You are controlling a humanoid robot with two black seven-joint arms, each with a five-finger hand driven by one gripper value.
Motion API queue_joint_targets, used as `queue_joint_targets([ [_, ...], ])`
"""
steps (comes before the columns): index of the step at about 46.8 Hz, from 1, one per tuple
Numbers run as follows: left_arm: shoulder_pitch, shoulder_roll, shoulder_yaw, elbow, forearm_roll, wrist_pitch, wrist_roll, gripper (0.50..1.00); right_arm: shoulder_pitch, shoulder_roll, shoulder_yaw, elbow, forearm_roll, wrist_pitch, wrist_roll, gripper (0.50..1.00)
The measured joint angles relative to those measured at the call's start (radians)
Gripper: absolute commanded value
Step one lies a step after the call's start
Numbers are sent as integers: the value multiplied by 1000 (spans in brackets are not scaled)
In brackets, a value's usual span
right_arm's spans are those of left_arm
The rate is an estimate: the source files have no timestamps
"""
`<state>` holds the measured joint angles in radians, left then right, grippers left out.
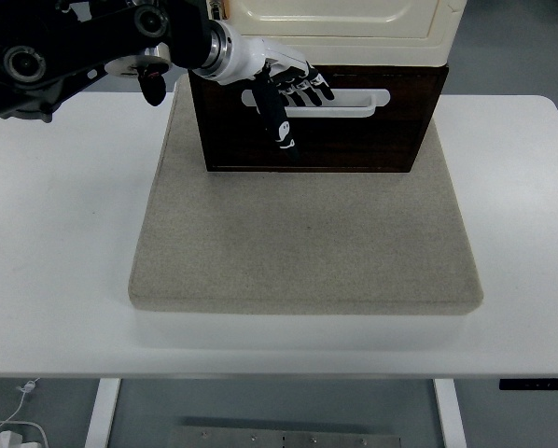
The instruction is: Open the drawer under the combination cabinet
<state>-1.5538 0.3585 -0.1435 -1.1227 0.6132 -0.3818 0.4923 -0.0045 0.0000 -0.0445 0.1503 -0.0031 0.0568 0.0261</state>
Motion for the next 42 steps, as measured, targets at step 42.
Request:
queue_joint_targets([
  [42,7,-38,13,5,13,14,1,1000,-1,0,0,0,-1,0,0,928],
])
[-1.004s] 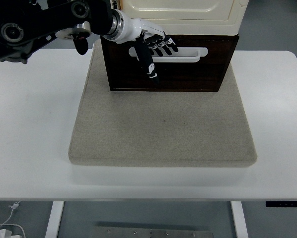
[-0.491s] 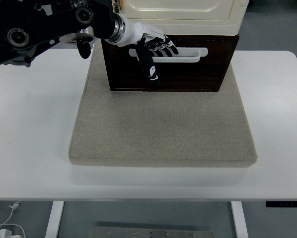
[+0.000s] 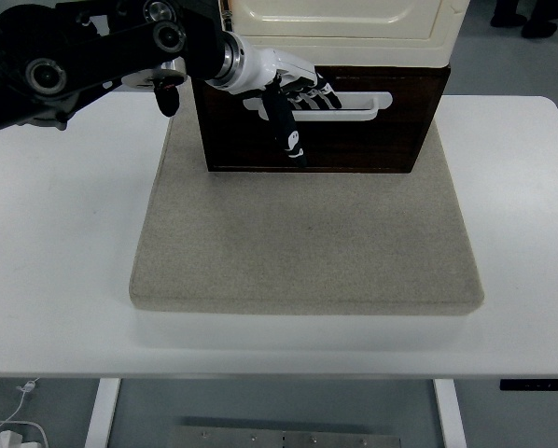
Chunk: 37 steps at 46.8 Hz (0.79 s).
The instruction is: Open the drawer under the combination cabinet
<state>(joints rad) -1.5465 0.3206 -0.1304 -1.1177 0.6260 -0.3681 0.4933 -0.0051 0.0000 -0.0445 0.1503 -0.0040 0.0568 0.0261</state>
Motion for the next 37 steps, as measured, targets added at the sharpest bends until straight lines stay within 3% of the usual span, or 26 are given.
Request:
queue_joint_targets([
  [37,-4,4,-9,-11,-5,-9,-1,1000,0,0,0,0,0,0,0,928],
])
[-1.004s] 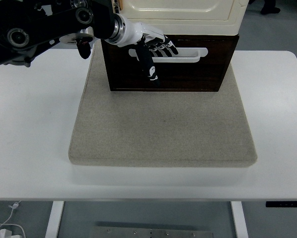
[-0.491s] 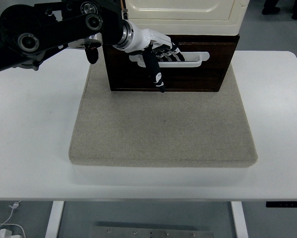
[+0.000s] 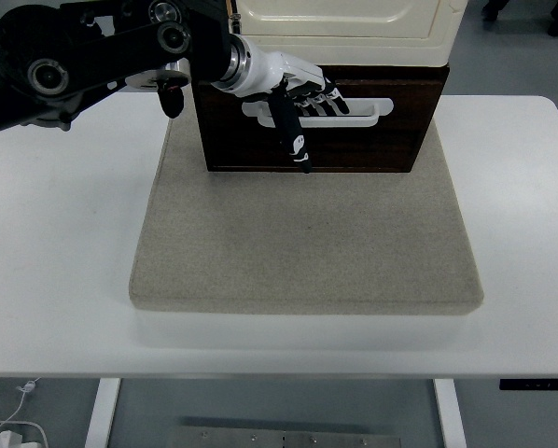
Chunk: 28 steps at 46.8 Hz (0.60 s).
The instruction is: Open the drawer under the combination cabinet
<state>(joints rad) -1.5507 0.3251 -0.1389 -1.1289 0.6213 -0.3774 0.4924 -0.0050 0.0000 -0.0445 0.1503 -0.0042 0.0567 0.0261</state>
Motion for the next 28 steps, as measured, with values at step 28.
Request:
queue_joint_targets([
  [28,1,8,-4,-15,-8,-7,0,1000,-1,0,0,0,1,0,0,928],
])
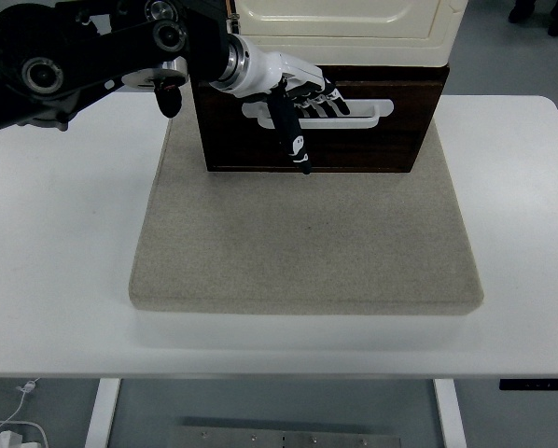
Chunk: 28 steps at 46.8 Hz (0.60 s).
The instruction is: Open the drawer under the combination cabinet
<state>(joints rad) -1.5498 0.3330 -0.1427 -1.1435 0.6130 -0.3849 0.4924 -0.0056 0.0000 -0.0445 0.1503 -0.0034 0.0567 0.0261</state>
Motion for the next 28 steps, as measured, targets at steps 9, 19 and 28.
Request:
queue_joint_targets([
  [9,-1,1,0,-13,-4,-2,0,1000,1,0,0,0,0,0,0,928],
  [19,-1,6,0,-25,-5,-9,1,1000,1,0,0,0,0,0,0,928],
  [28,-1,15,0,-42,-6,-11,2,1000,0,0,0,0,0,0,0,928],
])
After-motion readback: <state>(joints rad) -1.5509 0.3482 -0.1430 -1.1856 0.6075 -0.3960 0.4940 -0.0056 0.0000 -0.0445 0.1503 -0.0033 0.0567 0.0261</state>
